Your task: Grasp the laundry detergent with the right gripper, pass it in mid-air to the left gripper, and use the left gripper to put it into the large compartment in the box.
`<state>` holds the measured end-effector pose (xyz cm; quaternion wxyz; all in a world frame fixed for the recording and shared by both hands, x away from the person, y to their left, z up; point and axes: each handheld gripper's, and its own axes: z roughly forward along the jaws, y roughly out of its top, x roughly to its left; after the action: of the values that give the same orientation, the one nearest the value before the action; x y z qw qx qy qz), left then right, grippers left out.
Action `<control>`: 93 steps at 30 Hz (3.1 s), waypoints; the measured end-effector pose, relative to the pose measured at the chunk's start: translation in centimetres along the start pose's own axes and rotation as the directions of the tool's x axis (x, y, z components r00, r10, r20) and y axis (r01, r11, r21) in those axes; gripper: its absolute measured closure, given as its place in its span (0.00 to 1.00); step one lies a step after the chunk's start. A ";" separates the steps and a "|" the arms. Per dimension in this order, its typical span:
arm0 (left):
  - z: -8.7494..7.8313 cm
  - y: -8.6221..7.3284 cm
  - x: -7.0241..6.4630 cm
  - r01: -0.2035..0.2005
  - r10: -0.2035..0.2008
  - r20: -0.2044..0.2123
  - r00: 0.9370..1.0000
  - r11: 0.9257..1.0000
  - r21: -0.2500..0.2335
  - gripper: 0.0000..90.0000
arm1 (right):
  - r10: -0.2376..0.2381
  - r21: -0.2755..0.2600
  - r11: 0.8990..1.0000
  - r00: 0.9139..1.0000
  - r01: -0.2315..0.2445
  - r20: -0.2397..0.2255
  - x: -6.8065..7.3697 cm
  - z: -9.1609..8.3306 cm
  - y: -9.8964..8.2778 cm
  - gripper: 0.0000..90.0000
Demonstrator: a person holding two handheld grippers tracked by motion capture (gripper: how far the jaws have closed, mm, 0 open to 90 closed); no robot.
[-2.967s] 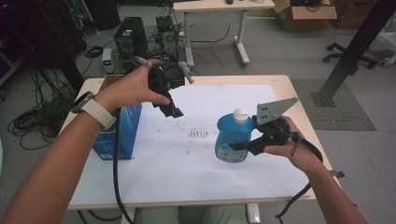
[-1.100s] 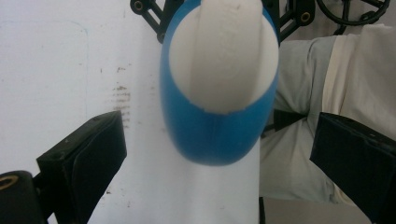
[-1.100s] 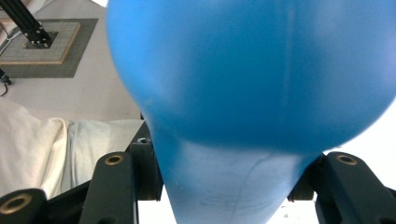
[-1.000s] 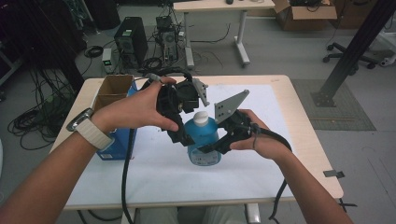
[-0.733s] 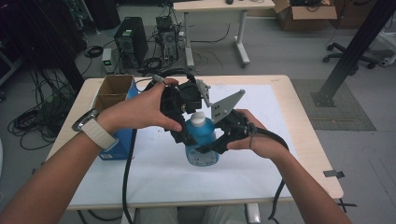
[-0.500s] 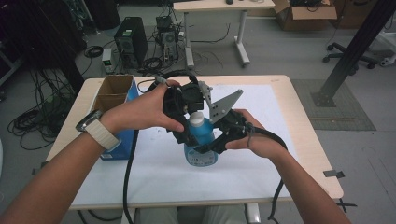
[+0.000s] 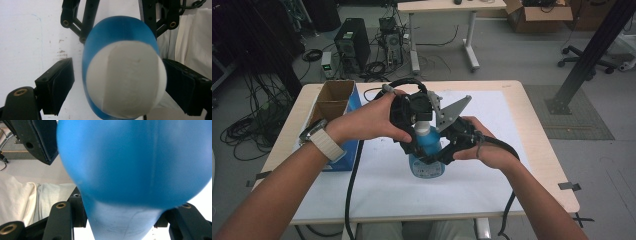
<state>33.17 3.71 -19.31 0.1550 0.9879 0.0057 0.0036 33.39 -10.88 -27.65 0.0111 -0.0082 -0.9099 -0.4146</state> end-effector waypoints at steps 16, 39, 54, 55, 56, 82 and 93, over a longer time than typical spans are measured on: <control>0.1 0.0 0.2 -0.013 0.013 0.001 1.000 1.000 0.005 0.24 | 0.003 -0.003 1.000 1.000 -0.003 0.003 -0.1 0.0 -0.2 0.49; 0.4 0.2 0.1 -0.035 0.035 0.003 0.999 0.999 -0.007 0.41 | -0.003 0.005 1.000 1.000 0.003 0.006 0.1 0.1 -0.2 0.49; 0.6 0.4 -0.3 -0.052 0.053 -0.019 0.998 0.998 0.022 0.42 | -0.014 0.015 1.000 1.000 0.014 0.017 0.2 0.3 -0.2 0.49; 0.7 0.5 -0.4 -0.050 0.050 -0.023 0.998 0.998 0.023 0.42 | -0.016 0.019 1.000 1.000 0.016 0.019 0.2 0.3 -0.2 0.49; 0.6 0.5 -0.4 -0.048 0.049 -0.025 0.999 0.999 0.022 0.42 | -0.018 0.019 1.000 1.000 0.017 0.020 0.2 0.3 -0.2 0.49; -0.1 0.0 -0.2 0.029 -0.023 -0.052 0.998 0.994 0.102 0.42 | 0.060 -0.010 0.998 0.997 -0.059 0.051 -0.4 -0.6 -3.6 0.07; -2.0 -0.4 -0.1 0.164 -0.150 -0.103 0.983 0.977 0.135 0.42 | 0.105 0.065 0.992 0.989 -0.113 0.108 -0.5 -2.5 -4.7 0.02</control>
<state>33.06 4.75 -17.52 0.0832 0.9917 0.0912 0.0365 33.76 -15.84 -29.53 -0.0135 -0.0791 -0.9215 -0.3799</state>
